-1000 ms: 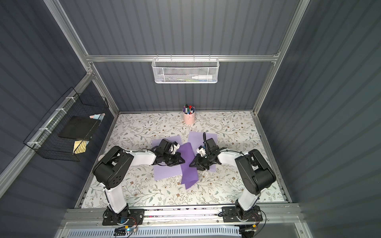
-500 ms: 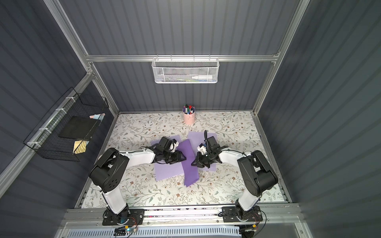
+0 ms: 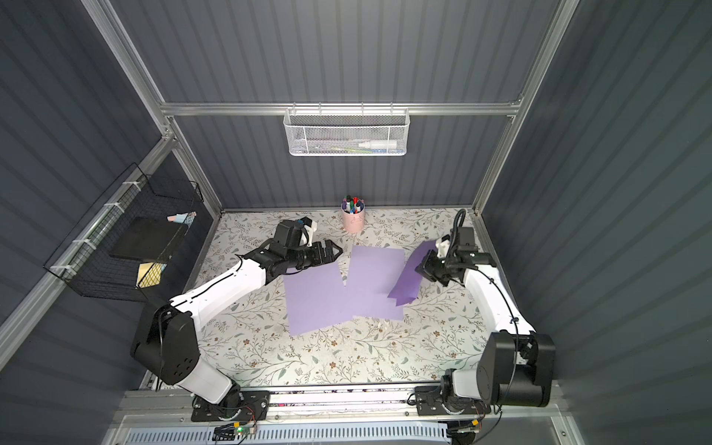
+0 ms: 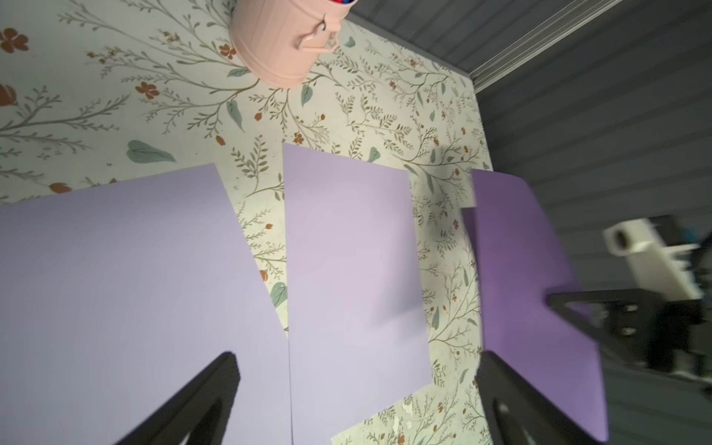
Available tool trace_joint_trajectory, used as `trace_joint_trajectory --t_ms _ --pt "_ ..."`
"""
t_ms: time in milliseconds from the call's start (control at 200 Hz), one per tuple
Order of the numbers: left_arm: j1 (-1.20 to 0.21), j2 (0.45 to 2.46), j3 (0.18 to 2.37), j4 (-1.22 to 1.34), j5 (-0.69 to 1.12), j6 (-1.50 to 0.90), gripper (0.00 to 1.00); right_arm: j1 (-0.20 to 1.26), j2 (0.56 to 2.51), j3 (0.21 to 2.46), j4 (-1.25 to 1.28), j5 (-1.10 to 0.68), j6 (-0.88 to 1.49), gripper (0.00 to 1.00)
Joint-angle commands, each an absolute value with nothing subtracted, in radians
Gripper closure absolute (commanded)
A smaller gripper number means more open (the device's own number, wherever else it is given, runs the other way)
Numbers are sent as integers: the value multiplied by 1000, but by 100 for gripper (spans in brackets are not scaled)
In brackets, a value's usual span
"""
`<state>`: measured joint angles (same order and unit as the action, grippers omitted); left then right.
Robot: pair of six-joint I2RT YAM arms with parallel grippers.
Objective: Fold the rectangular paper in half along the long edge
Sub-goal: Place the paper at the center of the board.
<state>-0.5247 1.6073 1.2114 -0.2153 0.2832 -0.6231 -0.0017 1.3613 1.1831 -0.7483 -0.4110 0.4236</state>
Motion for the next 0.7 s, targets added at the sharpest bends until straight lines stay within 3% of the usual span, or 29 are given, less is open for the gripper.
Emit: trace_joint_trajectory --t_ms 0,210,370,590,695 --pt "-521 1636 1180 -259 284 -602 1 5 1352 1354 -1098 -21 278 100" --pt "-520 1671 1149 -211 334 -616 1 15 1507 1500 -1279 282 204 100" --pt "-518 1673 1125 -193 351 -618 1 104 1695 1543 -1352 529 228 100" --pt "-517 1680 1079 -159 373 -632 1 181 1998 1696 -1487 724 340 100" --pt "-518 1690 1071 -152 375 -637 1 235 2166 1778 -1556 722 394 100"
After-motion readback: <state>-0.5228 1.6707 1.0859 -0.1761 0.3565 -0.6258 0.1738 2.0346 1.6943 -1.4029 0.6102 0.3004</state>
